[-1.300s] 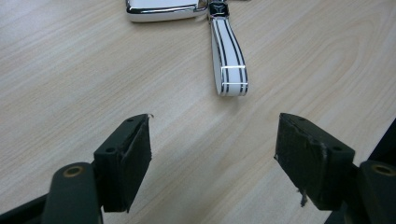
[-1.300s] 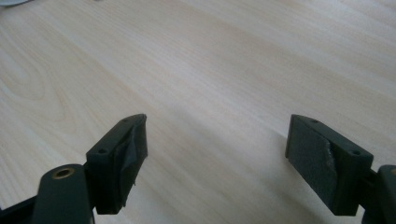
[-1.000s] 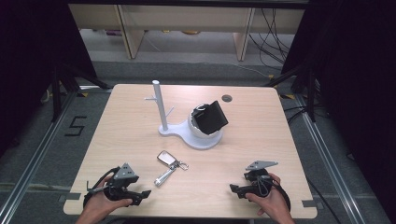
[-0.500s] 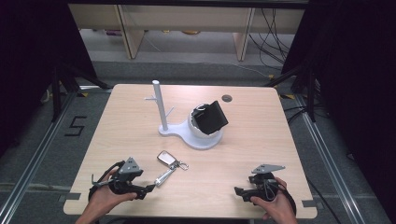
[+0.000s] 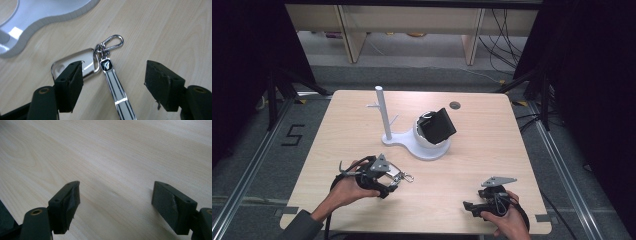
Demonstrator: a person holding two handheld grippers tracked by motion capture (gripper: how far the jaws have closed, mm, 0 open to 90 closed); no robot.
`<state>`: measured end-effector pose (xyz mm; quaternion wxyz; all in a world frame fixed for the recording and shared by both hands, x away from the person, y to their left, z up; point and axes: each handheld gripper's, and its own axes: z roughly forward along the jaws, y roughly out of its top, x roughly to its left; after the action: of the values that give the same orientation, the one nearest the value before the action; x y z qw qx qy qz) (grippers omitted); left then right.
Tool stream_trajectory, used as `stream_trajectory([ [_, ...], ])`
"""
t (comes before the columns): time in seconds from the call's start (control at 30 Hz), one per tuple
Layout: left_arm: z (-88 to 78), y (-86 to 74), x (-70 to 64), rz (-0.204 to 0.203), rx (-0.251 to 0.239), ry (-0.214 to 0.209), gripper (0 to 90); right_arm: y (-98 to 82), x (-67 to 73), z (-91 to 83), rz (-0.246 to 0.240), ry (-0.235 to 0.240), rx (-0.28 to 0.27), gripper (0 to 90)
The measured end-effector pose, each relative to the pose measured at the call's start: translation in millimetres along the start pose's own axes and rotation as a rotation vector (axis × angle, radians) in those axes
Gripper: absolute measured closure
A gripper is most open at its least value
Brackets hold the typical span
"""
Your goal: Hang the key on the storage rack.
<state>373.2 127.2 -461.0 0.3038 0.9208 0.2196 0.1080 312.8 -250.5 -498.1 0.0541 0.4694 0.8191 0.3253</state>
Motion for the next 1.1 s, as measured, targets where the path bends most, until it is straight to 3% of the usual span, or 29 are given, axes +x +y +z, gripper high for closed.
stream_trajectory([
  [0.2, 19.6, 18.5, 4.7, 0.053, 0.082, -0.010, 31.8, 0.0, 0.3, 0.8, -0.017, 0.008, -0.007, 23.7],
  [0.23, 21.7, 20.3, 5.3, 0.058, 0.093, -0.017, 32.6, -0.1, 3.7, -0.1, 0.029, 0.016, 0.018, 23.8],
  [0.3, 27.5, 25.0, 6.9, 0.079, 0.120, -0.024, 32.6, 0.6, 4.7, -1.7, 0.039, 0.007, 0.044, 23.8],
  [0.43, 37.8, 32.4, 9.4, 0.110, 0.153, -0.025, 33.9, 0.4, 4.8, -1.4, 0.039, 0.008, 0.045, 23.8],
  [0.63, 47.1, 39.0, 14.6, 0.173, 0.212, -0.037, 37.3, 0.3, 4.0, -1.7, 0.027, 0.014, 0.043, 24.0],
  [0.77, 52.2, 41.5, 18.4, 0.178, 0.244, -0.046, 40.1, 0.4, 4.6, -1.7, 0.039, 0.019, 0.044, 24.0],
  [0.87, 55.9, 44.0, 20.8, 0.218, 0.277, -0.047, 41.5, 0.1, 3.1, -1.4, 0.025, 0.021, 0.038, 24.1],
  [0.9, 57.0, 44.6, 21.2, 0.218, 0.282, -0.049, 42.8, -0.9, 4.5, 1.4, 0.048, 0.029, 0.002, 24.1],
  [1.0, 61.0, 46.0, 21.5, 0.246, 0.308, -0.077, 45.0, 0.1, 4.5, -1.3, 0.042, 0.033, 0.038, 24.1],
  [1.03, 61.9, 46.5, 20.8, 0.254, 0.327, -0.057, 45.6, 0.3, 3.8, -2.0, 0.027, 0.022, 0.043, 24.1],
  [1.1, 62.6, 47.9, 21.0, 0.257, 0.336, -0.065, 47.7, -0.4, 3.7, -0.9, 0.034, 0.032, 0.022, 24.1],
])
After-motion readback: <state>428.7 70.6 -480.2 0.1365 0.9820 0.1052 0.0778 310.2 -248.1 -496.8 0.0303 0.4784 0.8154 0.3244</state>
